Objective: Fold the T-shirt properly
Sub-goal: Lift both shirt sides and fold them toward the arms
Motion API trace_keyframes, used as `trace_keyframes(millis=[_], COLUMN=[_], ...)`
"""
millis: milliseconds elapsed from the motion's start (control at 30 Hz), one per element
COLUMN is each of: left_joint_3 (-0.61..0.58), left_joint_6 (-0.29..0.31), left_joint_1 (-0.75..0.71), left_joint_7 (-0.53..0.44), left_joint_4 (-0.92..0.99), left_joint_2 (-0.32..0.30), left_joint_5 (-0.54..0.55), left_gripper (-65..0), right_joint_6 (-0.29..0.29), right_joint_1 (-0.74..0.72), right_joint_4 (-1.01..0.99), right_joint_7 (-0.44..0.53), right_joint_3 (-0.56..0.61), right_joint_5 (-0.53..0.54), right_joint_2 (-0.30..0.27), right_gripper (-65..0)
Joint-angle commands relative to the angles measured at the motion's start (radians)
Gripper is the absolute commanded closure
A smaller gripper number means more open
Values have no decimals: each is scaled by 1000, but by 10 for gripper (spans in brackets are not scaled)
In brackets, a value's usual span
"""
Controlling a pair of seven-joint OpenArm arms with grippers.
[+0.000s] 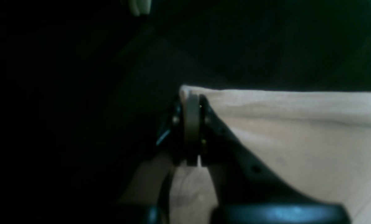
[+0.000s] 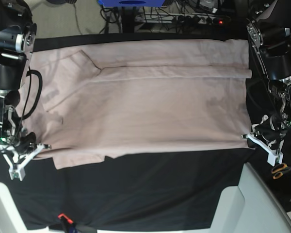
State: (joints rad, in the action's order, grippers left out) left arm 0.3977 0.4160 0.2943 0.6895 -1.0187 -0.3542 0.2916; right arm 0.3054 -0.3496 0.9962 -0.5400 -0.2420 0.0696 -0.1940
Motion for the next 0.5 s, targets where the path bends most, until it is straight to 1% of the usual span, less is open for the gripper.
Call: trace_keyframes(millis=[0, 133, 333, 467], left_joint_3=[5, 5, 10, 14], left_joint_6=[-7, -7, -7, -7], left_joint_1=[21, 6, -57, -112], left_joint_7=[-23, -23, -20, 63], left_joint_4=[-21, -30, -147, -234], left_joint_2=[-18, -4, 11, 11], left_joint_5=[7, 7, 7, 7], left_gripper=[0, 0, 0, 0], right_joint_6=[-8, -8, -7, -7], right_joint_1=[-21, -6, 27, 48], right_joint_4=[14, 14, 20, 22], right_joint_7=[33, 64, 65, 50], right_joint_3=[-3, -10, -10, -10], right_joint_5=[-3, -3, -3, -3], right_joint_2=[-17, -17, -17, -17], right_gripper=[-14, -14, -14, -14])
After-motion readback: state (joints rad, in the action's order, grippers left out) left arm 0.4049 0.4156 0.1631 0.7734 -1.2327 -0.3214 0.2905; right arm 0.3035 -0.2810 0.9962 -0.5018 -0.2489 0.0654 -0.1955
